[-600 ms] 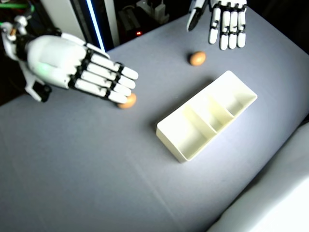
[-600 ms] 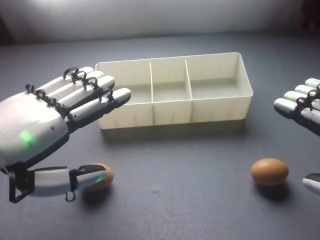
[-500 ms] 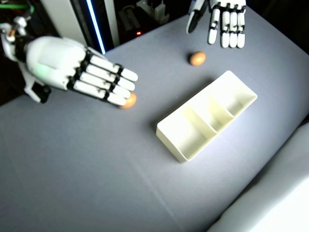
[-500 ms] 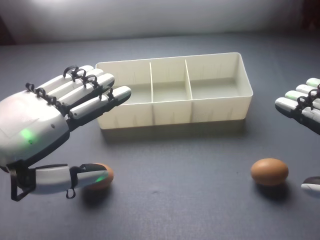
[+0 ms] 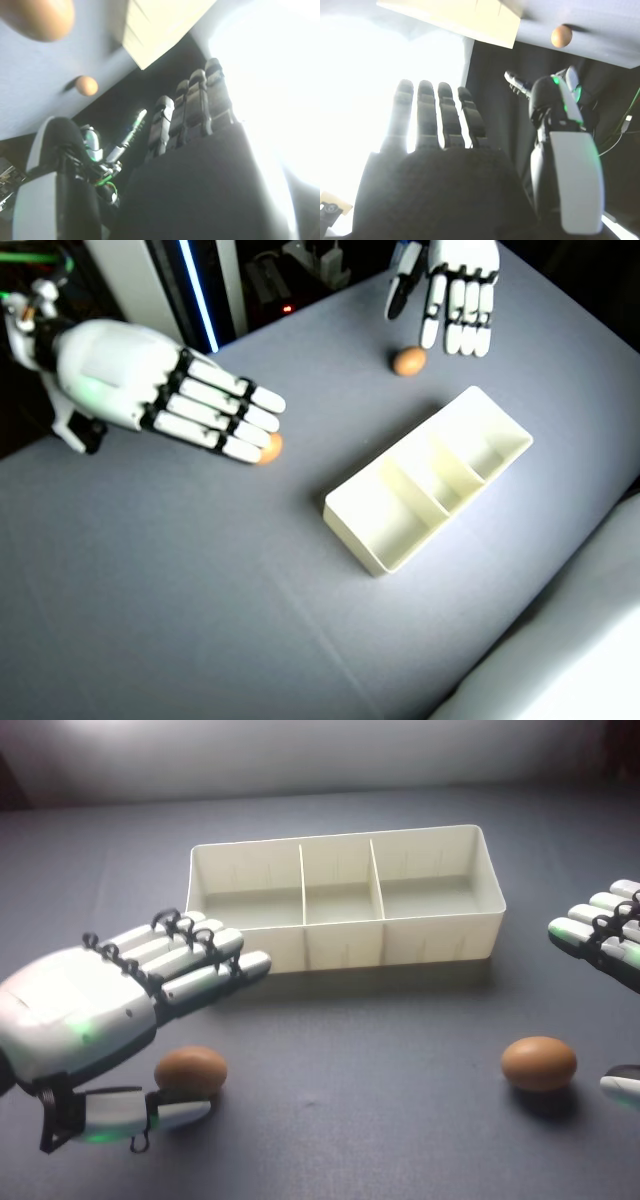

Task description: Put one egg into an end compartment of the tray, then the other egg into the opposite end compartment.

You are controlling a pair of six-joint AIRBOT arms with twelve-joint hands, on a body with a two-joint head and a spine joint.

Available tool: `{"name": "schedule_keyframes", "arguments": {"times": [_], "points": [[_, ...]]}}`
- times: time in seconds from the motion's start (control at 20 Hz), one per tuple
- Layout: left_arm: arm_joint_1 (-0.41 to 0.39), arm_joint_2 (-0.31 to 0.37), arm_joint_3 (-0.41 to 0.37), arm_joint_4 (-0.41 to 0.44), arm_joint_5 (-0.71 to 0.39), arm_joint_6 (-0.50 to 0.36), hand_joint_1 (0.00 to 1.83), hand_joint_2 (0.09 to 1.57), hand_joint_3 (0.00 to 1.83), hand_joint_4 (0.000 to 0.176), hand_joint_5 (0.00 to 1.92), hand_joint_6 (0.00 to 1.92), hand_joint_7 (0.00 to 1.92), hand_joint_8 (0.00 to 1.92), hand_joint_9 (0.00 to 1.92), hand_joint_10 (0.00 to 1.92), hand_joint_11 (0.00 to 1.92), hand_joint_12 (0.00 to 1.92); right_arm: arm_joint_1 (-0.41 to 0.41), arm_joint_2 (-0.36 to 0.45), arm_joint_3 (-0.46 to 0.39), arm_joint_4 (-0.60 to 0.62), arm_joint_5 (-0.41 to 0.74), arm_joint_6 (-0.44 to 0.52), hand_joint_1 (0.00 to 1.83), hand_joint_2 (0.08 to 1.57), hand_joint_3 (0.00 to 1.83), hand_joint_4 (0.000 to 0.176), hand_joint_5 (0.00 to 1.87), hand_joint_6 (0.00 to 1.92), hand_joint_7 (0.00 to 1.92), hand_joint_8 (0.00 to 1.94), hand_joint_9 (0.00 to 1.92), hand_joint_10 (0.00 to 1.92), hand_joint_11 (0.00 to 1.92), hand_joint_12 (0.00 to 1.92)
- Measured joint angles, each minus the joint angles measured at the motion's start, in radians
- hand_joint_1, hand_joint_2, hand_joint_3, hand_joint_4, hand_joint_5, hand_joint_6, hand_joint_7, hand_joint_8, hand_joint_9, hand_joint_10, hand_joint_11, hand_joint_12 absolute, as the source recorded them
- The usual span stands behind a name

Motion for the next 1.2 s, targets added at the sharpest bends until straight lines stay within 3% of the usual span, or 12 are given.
{"name": "schedule_keyframes", "arguments": {"times": [0.15,0.2,0.25,0.4,0.45,0.55,0.6,0.65,0.75,1.0,1.15,1.2], "points": [[0.006,-0.018,0.016,0.001,0.042,-0.009,0.60,1.19,0.02,0.068,0.00,0.00,0.08,0.03,0.08,0.04,0.00,0.00,0.000,-0.002,0.000,0.005,0.001,0.005,0.41,1.27,0.04,0.000,0.00,0.00,0.00,0.00,0.00,0.00,0.00,0.00],[0.006,-0.021,0.019,0.001,0.055,-0.010,0.62,1.22,0.00,0.030,0.02,0.06,0.16,0.01,0.09,0.22,0.00,0.54,0.000,-0.005,0.000,0.003,0.001,0.006,0.40,1.27,0.04,0.000,0.00,0.00,0.00,0.00,0.00,0.00,0.00,0.00],[0.006,-0.026,0.024,0.002,0.061,-0.014,0.63,1.24,0.00,0.026,0.05,0.05,0.21,0.01,0.03,0.52,0.00,1.17,0.000,-0.007,0.000,0.003,0.001,0.008,0.41,1.27,0.03,0.000,0.00,0.00,0.00,0.00,0.00,0.00,0.00,0.00],[0.006,-0.052,0.047,-0.003,0.092,-0.027,0.81,1.25,0.00,0.002,0.17,0.05,0.36,0.06,0.05,0.96,0.00,1.75,0.000,-0.010,0.004,0.000,0.007,0.030,0.41,1.27,0.02,0.000,0.00,0.00,0.00,0.00,0.00,0.00,0.00,0.00],[0.006,-0.056,0.050,-0.002,0.107,-0.027,0.84,1.25,0.00,0.000,0.21,0.05,0.41,0.08,0.08,1.04,0.00,1.81,0.000,-0.010,0.005,0.002,0.009,0.032,0.40,1.27,0.02,0.000,0.00,0.00,0.00,0.00,0.00,0.00,0.00,0.00],[0.006,-0.069,0.060,-0.005,0.121,-0.028,1.05,1.22,0.00,0.000,0.49,0.27,0.50,0.92,0.39,1.47,0.35,1.92,0.000,-0.010,0.005,0.004,0.011,0.032,0.37,1.28,0.02,0.000,0.00,0.00,0.00,0.00,0.00,0.00,0.00,0.00],[0.006,-0.069,0.061,-0.004,0.123,-0.029,1.23,1.27,0.00,0.000,0.46,0.67,0.62,1.41,0.50,1.58,0.50,1.92,0.000,-0.010,0.005,0.002,0.013,0.032,0.38,1.28,0.02,0.000,0.00,0.00,0.00,0.00,0.00,0.00,0.00,0.00],[0.006,-0.069,0.066,-0.005,0.124,-0.029,1.15,1.30,0.02,0.000,0.54,1.30,0.68,1.59,0.62,1.61,0.66,1.90,0.000,-0.010,0.005,0.001,0.013,0.033,0.37,1.28,0.02,0.000,0.00,0.00,0.00,0.00,0.00,0.00,0.00,0.00],[0.005,-0.069,0.068,-0.016,0.130,-0.032,1.31,1.25,0.00,0.000,0.74,1.14,0.67,1.56,0.75,1.69,0.82,1.86,0.000,-0.010,0.005,0.003,0.014,0.035,0.37,1.29,0.02,0.000,0.00,0.00,0.00,0.00,0.00,0.00,0.00,0.00],[-0.025,-0.033,0.034,-0.001,0.062,-0.010,1.30,1.26,0.00,0.000,0.66,1.25,0.68,1.51,0.76,1.66,0.78,1.78,-0.002,-0.010,0.006,0.011,0.028,0.047,0.34,1.29,0.01,0.000,0.00,0.00,0.00,0.00,0.00,0.00,0.00,0.00],[-0.071,-0.011,0.027,-0.007,-0.025,0.021,1.18,1.31,0.00,0.000,0.64,1.24,0.67,1.77,0.76,1.79,0.83,1.92,-0.002,-0.010,0.006,0.017,0.039,0.048,0.35,1.29,0.01,0.000,0.00,0.00,0.00,0.00,0.00,0.00,0.00,0.00],[-0.099,-0.010,0.031,-0.010,-0.032,0.036,1.31,1.27,0.00,0.000,0.70,1.08,0.68,1.59,0.76,1.72,0.78,1.84,-0.002,-0.010,0.006,0.018,0.041,0.051,0.35,1.29,0.01,0.000,0.00,0.00,0.00,0.00,0.00,0.00,0.00,0.00]]}}
